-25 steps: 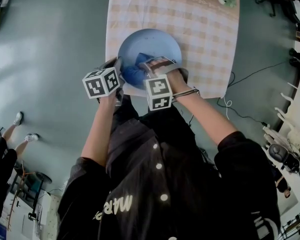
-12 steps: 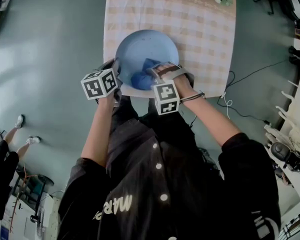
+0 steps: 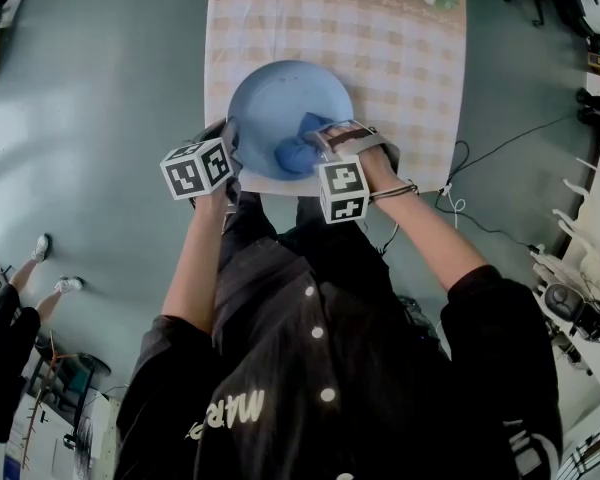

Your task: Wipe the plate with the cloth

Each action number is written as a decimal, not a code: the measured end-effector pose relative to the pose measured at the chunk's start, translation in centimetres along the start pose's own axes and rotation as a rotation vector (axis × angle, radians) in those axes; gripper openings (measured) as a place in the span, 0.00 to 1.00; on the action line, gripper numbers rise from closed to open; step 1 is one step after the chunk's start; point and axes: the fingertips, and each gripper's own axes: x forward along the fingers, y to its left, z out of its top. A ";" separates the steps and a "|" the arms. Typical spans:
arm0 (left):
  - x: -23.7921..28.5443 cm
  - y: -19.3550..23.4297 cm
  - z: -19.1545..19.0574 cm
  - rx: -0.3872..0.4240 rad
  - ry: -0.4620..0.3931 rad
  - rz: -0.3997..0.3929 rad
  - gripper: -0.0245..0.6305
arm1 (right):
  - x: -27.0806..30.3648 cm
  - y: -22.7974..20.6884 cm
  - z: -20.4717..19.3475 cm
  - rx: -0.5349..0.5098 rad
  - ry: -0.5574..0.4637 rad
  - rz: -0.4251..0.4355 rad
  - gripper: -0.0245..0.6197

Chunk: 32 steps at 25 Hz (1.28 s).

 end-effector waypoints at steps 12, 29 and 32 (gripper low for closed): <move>0.0 -0.1 0.0 0.018 -0.004 0.006 0.08 | 0.0 -0.1 -1.0 0.070 -0.005 -0.008 0.34; -0.5 -0.6 0.3 0.122 -0.001 0.018 0.30 | -3.4 -3.8 -0.1 0.399 -0.176 -0.129 0.34; -1.2 -0.7 1.1 0.160 -0.017 0.040 0.31 | -4.9 -5.1 0.0 0.448 -0.215 -0.178 0.34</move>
